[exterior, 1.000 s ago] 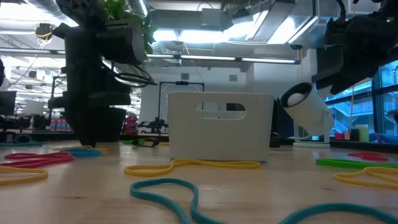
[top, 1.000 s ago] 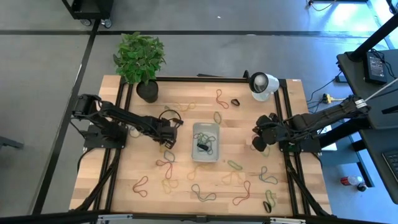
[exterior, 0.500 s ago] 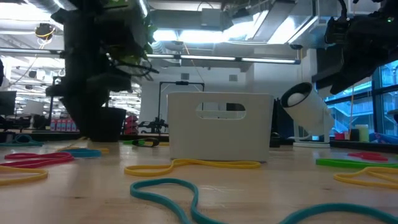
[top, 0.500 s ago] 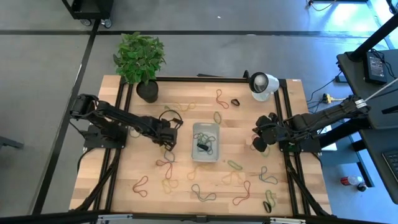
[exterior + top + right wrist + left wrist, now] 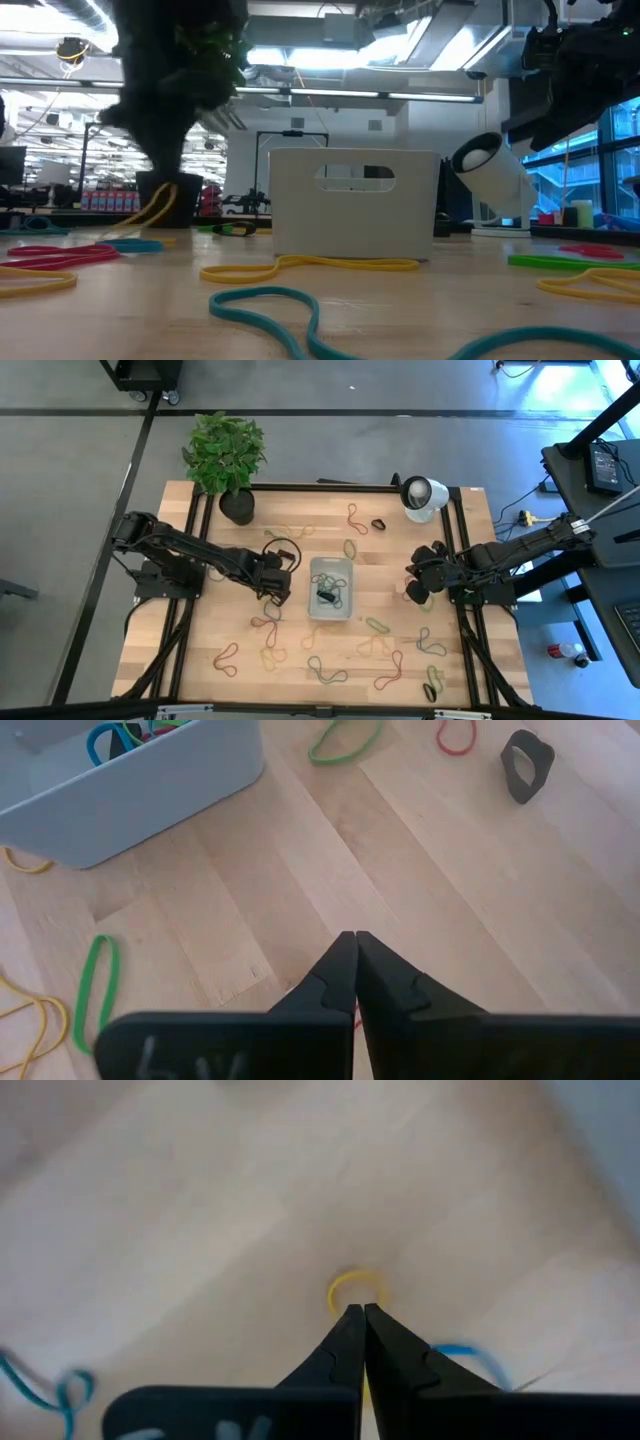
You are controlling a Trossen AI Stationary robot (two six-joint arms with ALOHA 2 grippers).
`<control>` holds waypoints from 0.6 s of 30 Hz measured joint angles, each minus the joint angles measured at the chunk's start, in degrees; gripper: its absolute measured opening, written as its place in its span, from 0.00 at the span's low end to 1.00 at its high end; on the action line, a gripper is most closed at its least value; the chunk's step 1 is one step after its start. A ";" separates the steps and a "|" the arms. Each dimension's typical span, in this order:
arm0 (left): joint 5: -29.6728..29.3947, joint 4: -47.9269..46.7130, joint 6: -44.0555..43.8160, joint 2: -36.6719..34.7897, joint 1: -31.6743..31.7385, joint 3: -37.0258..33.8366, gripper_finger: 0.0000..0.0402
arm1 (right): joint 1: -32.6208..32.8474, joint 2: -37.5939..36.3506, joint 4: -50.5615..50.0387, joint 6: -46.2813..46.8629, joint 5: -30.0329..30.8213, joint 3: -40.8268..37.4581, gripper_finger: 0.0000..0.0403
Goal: Pick and place rubber bands into bin
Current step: Put the yellow rubber band into the gray bin
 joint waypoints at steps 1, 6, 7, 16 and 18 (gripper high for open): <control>-1.37 -1.31 0.59 -0.01 -0.33 1.66 0.00 | 0.00 0.00 0.00 0.01 0.00 0.00 0.03; -7.20 -7.59 5.67 -0.09 -1.79 10.94 0.00 | 0.00 0.00 0.00 0.02 0.02 0.00 0.03; -8.09 -8.39 7.03 -0.09 -1.96 12.97 0.00 | 0.00 0.00 0.02 -0.02 0.02 0.00 0.03; -15.70 -7.73 19.18 1.88 -1.73 28.07 0.00 | 0.00 0.04 0.65 -0.13 0.13 0.02 0.03; -16.98 -6.47 22.18 3.19 -1.69 31.31 0.00 | 0.00 0.09 0.66 -0.13 0.22 0.02 0.03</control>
